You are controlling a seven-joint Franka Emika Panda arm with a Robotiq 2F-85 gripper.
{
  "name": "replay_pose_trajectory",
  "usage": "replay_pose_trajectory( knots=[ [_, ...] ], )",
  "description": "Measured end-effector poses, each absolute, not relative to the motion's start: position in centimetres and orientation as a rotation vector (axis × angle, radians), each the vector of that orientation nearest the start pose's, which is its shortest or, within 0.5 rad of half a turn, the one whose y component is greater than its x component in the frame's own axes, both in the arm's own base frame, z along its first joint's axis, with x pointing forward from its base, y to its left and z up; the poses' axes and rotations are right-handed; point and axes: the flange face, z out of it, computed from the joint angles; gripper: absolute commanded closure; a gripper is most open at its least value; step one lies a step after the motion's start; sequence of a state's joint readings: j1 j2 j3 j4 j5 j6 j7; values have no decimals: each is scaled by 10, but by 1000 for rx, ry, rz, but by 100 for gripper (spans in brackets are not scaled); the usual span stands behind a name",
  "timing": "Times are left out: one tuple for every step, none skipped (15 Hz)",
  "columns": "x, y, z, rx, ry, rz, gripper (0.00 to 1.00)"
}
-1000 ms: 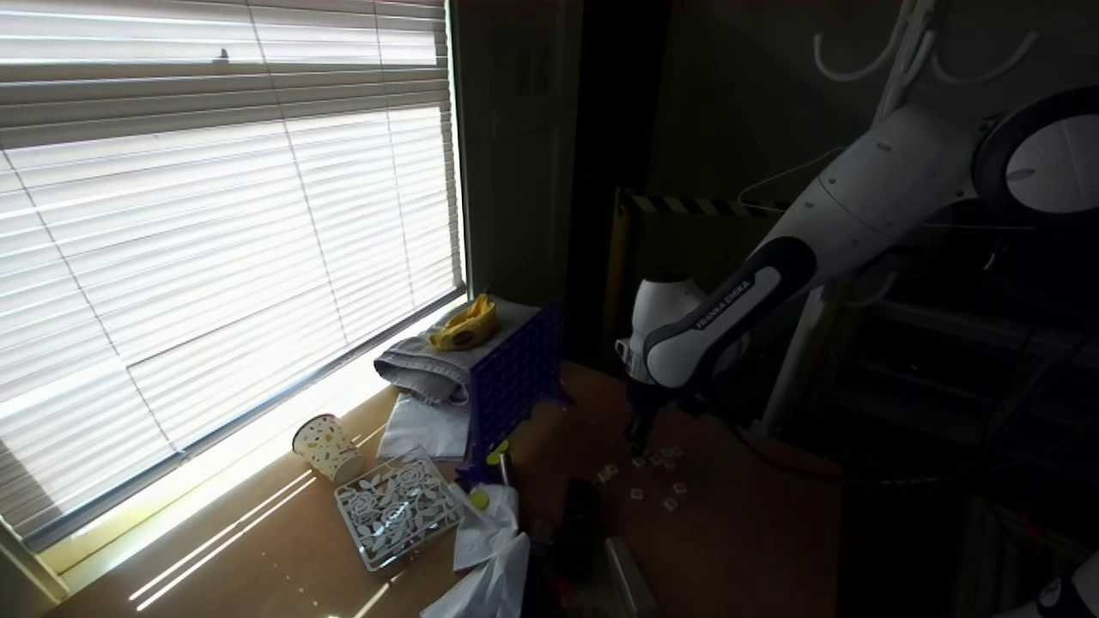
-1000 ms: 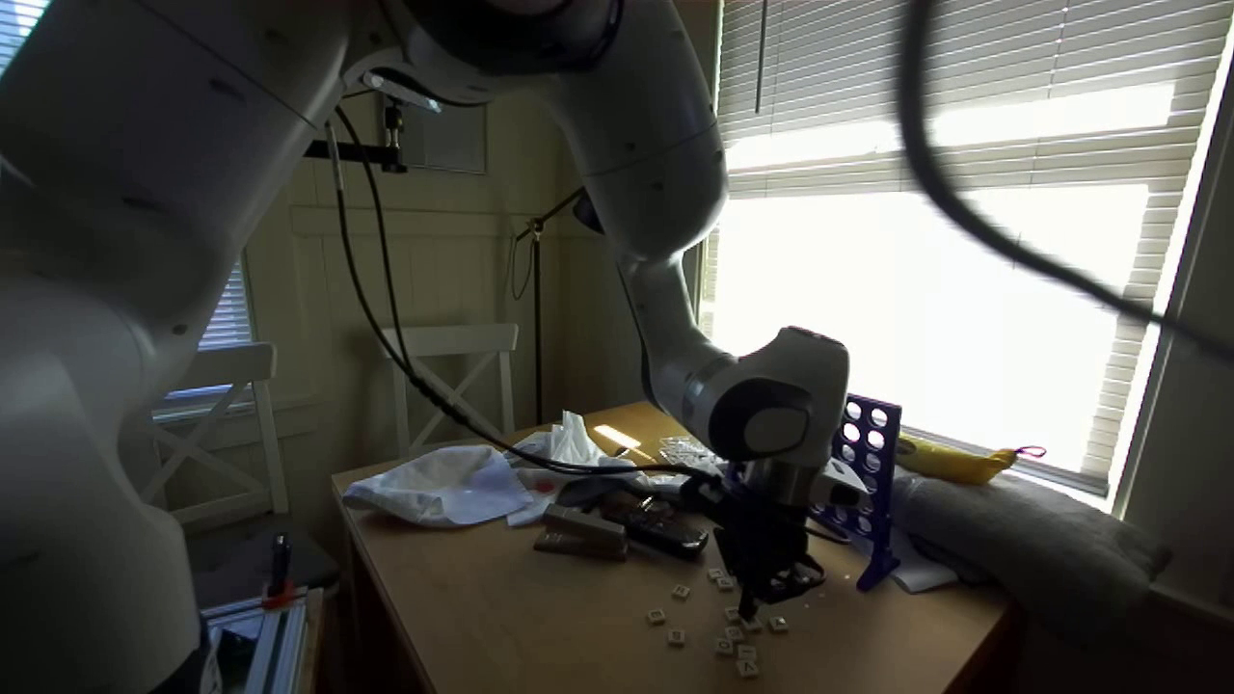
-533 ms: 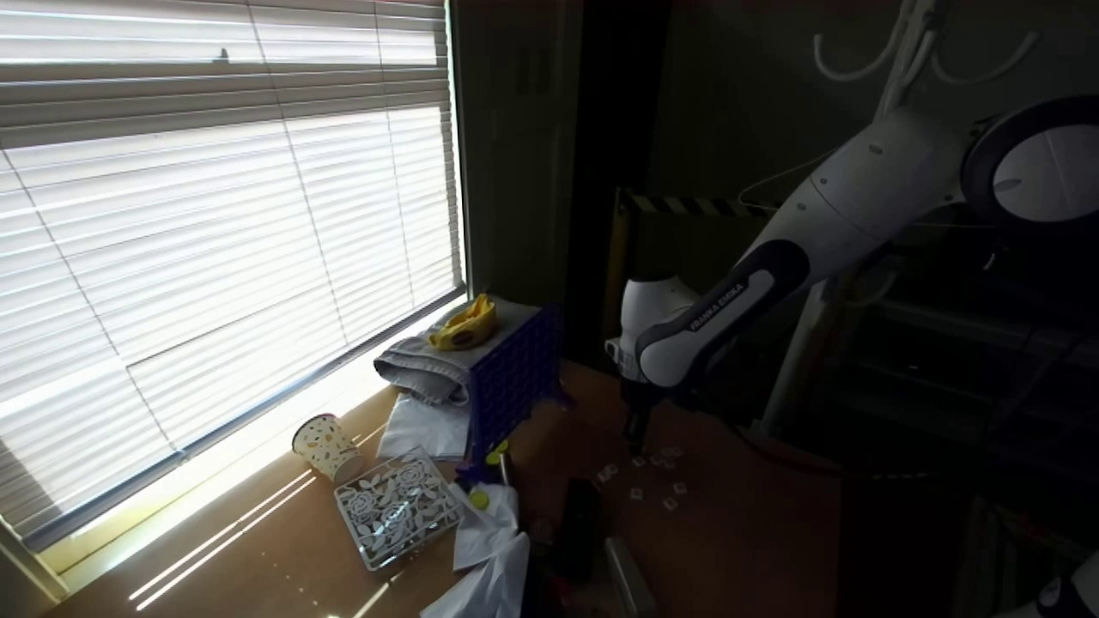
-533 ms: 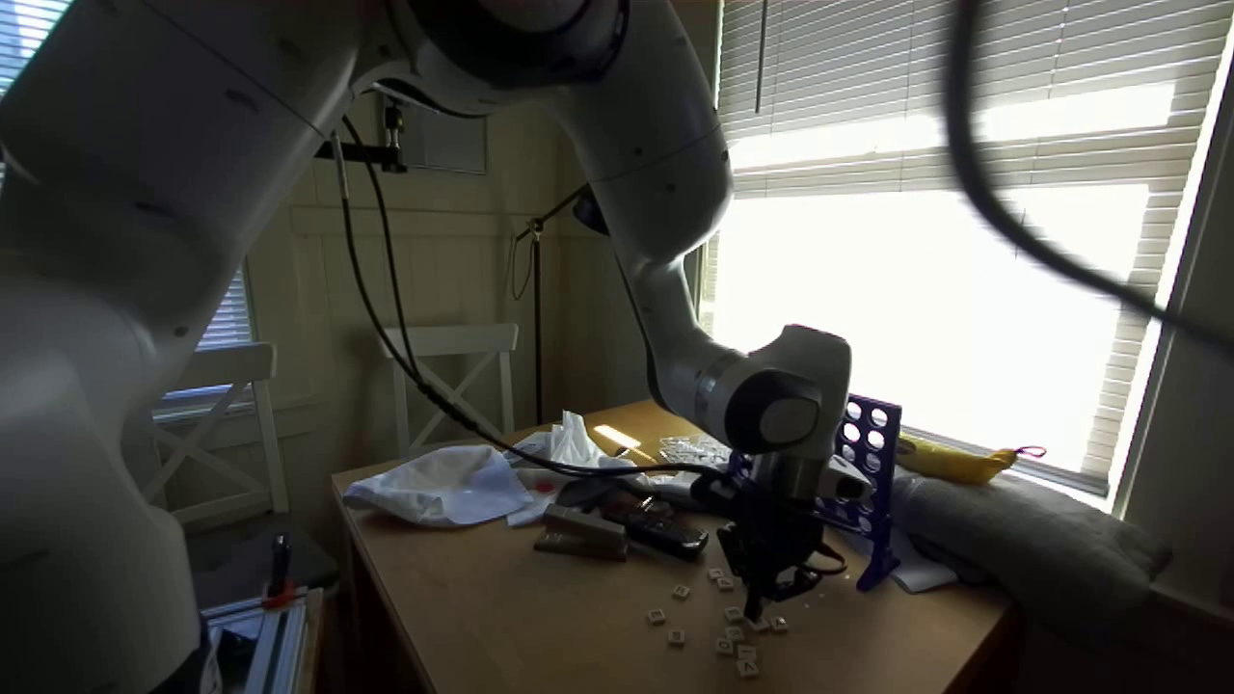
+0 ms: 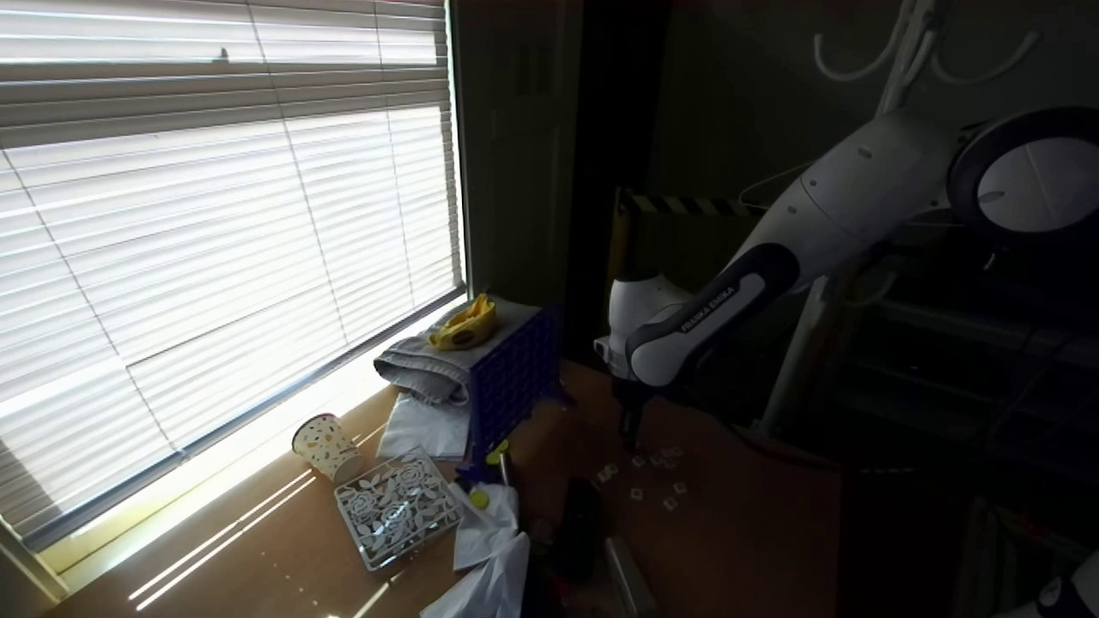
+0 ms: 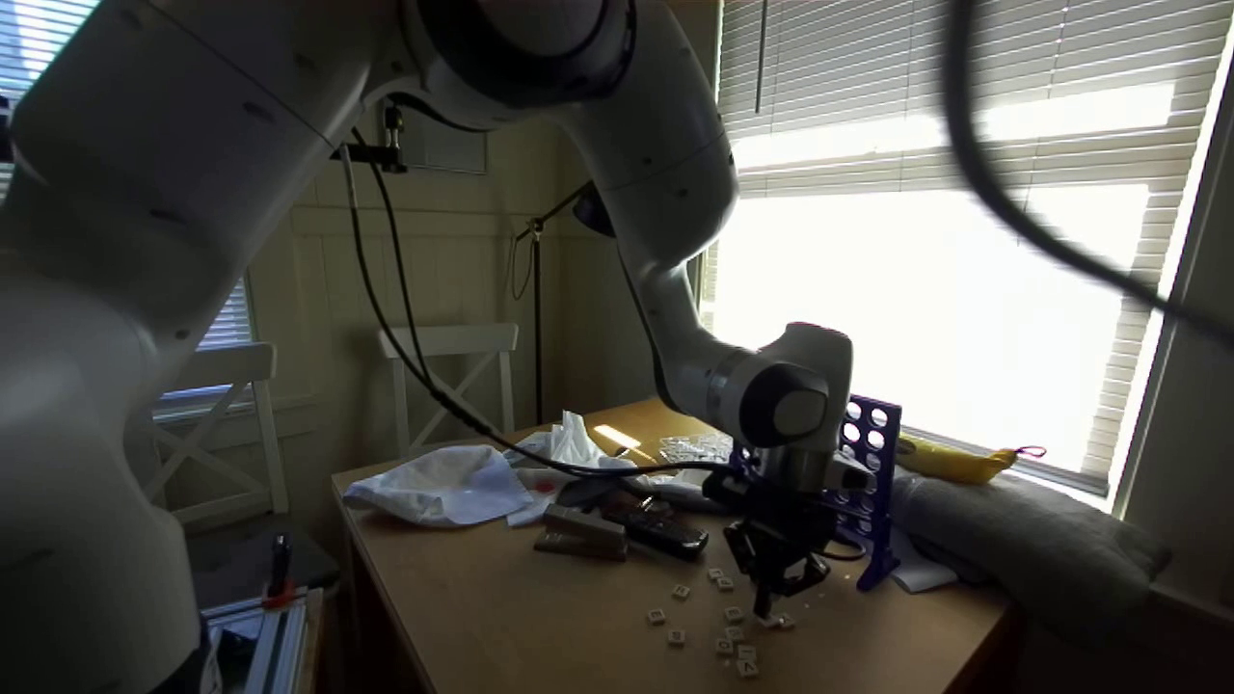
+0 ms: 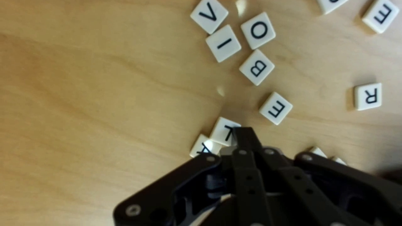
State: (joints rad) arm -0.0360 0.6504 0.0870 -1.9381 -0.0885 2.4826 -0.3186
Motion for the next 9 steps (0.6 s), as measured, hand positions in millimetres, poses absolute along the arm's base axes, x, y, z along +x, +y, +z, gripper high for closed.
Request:
replay_pose_trajectory(
  knots=[
    [607, 32, 137, -3049, -671, 159, 100],
    [608, 33, 137, -3049, -681, 162, 100],
    [610, 34, 137, -3048, -690, 164, 100],
    [612, 35, 137, -3048, -699, 166, 100],
    [614, 36, 137, -3048, -706, 166, 100],
    [615, 37, 137, -3048, -711, 164, 100],
    [617, 37, 137, -3048, -716, 164, 100],
    [618, 38, 137, -3048, -718, 163, 100],
    [620, 37, 137, -3048, -722, 162, 100]
  ],
)
